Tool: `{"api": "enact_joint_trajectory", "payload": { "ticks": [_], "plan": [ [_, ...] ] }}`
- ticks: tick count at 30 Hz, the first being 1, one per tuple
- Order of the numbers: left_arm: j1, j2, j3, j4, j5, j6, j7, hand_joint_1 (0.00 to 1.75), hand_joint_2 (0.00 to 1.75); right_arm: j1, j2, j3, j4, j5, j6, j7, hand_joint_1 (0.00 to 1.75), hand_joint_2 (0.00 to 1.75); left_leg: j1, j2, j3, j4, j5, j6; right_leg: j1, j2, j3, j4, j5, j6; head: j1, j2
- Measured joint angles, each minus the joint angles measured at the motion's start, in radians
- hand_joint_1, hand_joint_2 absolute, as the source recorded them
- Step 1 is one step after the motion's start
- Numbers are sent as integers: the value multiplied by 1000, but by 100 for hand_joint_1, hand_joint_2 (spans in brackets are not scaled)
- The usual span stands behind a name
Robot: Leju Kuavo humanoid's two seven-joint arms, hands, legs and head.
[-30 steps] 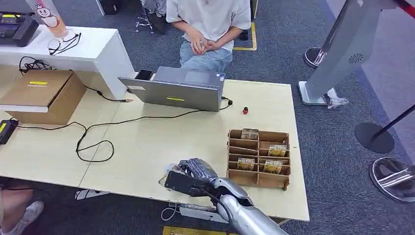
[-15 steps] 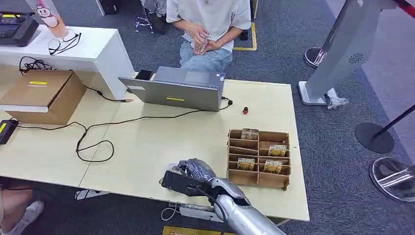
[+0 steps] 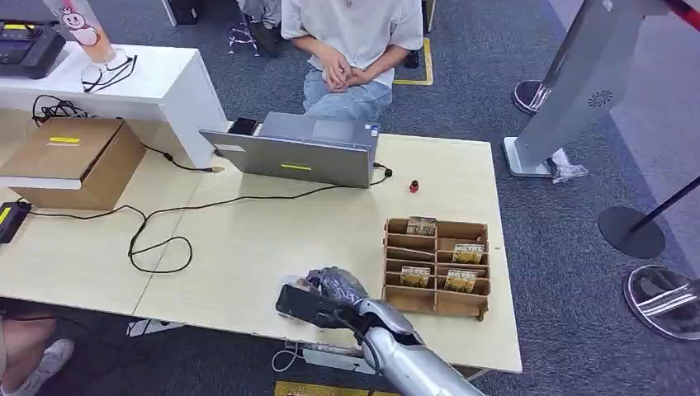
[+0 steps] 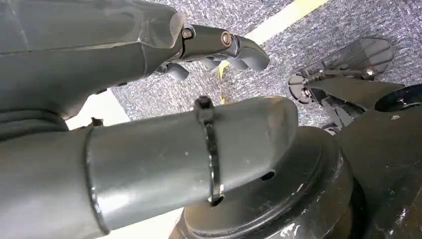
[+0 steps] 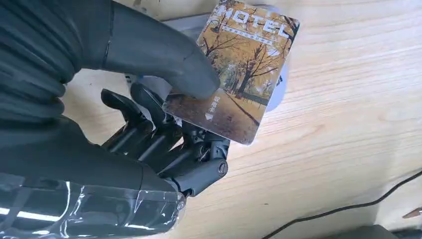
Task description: Pass the card to the sensor for recognition and then transmit it.
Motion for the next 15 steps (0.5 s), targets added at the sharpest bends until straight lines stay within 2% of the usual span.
{"api": "enact_joint_trajectory", "payload": {
  "ticks": [15],
  "plan": [
    [0,0,-21,0,12,0,7,0,0,-11,0,-48,45,3,-7,12,175,175,0,0,0,0,0,0,0,0,0,0,0,0,0,0]
  ]
}}
